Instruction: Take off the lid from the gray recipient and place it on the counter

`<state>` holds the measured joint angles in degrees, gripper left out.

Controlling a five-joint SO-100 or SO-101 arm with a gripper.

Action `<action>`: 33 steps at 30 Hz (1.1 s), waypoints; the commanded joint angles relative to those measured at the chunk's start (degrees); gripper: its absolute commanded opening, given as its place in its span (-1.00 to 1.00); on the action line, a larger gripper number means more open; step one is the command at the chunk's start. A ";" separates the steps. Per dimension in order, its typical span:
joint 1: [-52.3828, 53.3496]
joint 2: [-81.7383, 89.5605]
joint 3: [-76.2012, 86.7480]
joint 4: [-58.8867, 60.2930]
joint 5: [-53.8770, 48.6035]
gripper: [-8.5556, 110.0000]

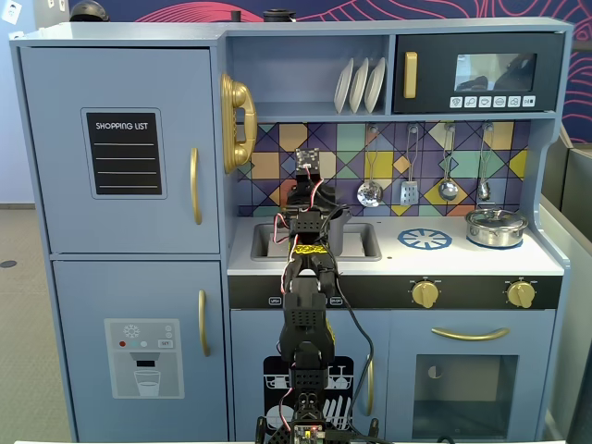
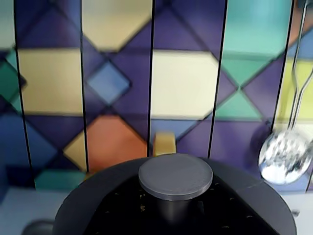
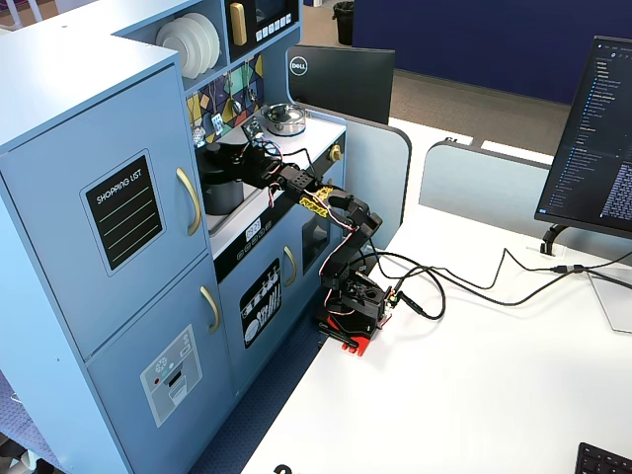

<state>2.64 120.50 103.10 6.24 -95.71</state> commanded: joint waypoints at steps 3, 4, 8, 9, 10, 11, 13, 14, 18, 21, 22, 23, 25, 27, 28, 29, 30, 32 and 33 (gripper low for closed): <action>8.44 5.45 -4.22 2.20 -0.62 -0.86; 10.37 5.71 -4.04 2.46 -0.35 -0.86; 18.02 5.62 -2.37 1.85 -0.26 -0.86; 19.69 5.54 -1.85 1.93 -0.18 -0.86; 21.36 5.10 -1.05 1.32 0.09 -0.86; 23.20 4.31 0.00 0.00 0.26 -0.86; 26.19 2.29 2.81 -4.92 2.64 -0.86; 27.51 1.23 4.04 -6.59 2.72 -0.86; 29.79 -2.46 8.88 -13.36 2.64 -0.86; 30.85 -4.92 10.72 -15.82 2.81 -0.86; 31.03 -5.63 11.34 -16.88 2.90 -0.86; 31.11 -6.33 11.78 -17.58 2.90 -0.86; 31.20 -7.29 12.48 -18.46 2.72 -0.86; 31.20 -8.17 13.36 -19.95 2.55 -0.86; 31.29 -8.53 13.62 -20.21 2.64 -0.86; 31.29 -8.79 13.80 -20.21 2.81 -0.86; 31.29 -9.14 14.06 -20.48 2.81 -0.86; 31.29 -10.02 14.50 -21.36 3.08 -0.86; 31.38 -10.55 14.68 -21.45 3.08 -0.86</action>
<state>33.13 110.13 118.04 -12.48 -93.43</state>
